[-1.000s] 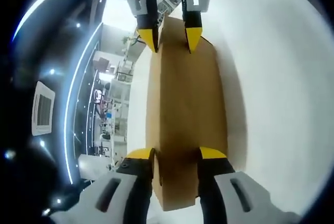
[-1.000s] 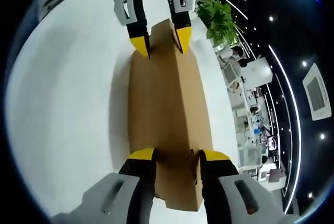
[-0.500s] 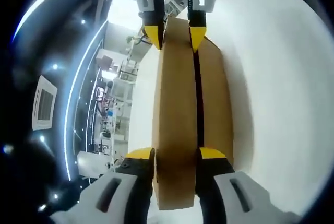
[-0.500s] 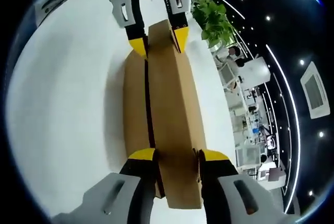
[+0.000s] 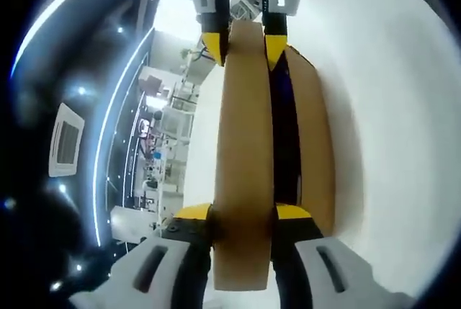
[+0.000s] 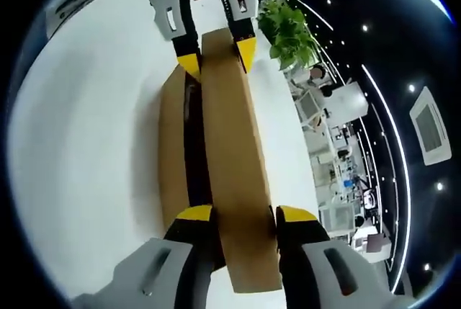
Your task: Operate the shoe box by opening the lid, removing the specified soft item, and placing it in the target area until the item is outside and the box remains undamaged.
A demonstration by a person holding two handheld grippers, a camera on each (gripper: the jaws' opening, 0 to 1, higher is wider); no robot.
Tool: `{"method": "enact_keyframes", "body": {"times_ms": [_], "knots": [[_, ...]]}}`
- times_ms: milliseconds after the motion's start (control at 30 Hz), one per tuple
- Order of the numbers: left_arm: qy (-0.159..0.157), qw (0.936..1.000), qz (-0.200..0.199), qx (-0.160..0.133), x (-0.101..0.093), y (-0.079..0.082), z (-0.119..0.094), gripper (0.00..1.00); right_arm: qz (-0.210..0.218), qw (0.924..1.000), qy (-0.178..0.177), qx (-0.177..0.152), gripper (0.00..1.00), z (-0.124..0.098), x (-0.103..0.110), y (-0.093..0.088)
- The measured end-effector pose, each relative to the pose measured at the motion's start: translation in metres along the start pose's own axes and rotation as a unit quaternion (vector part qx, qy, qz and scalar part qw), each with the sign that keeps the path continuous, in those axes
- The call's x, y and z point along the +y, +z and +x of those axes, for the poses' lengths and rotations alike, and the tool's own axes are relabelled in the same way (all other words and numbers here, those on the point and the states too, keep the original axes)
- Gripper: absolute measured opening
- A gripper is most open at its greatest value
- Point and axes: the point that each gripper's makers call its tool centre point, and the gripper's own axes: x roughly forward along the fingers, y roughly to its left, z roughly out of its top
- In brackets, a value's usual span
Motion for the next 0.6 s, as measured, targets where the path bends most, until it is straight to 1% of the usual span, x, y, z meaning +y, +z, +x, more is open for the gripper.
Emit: {"method": "enact_keyframes", "body": {"times_ms": [67,100,167,300,533,600], "knots": [[0.0,1.0,-0.003,-0.005,0.0013,-0.0001,-0.0011,0.31,-0.003,1.0,0.002,0.001,0.33,0.0022,0.0009,-0.0014],[-0.002,1.0,0.001,-0.009,-0.0008,-0.0006,-0.0008,0.31,0.005,0.9999,0.008,0.004,0.33,0.0035,0.0008,-0.0037],[-0.003,0.9999,0.005,-0.012,-0.0015,-0.0004,-0.0007,0.31,0.006,0.9999,0.009,0.004,0.33,0.0037,-0.0002,-0.0048],[-0.001,0.9999,0.002,-0.012,0.0021,-0.0004,-0.0001,0.31,-0.014,0.9998,0.008,0.007,0.33,0.0044,-0.0026,-0.005],[-0.001,0.9999,0.005,-0.015,0.0025,-0.0013,0.0015,0.32,-0.017,0.9997,0.013,0.007,0.32,0.0047,-0.0034,-0.0042],[-0.002,0.9999,0.01,-0.011,0.0026,-0.0034,0.0041,0.32,-0.013,0.9998,0.017,0.007,0.32,0.0045,-0.0032,-0.0034]]}}
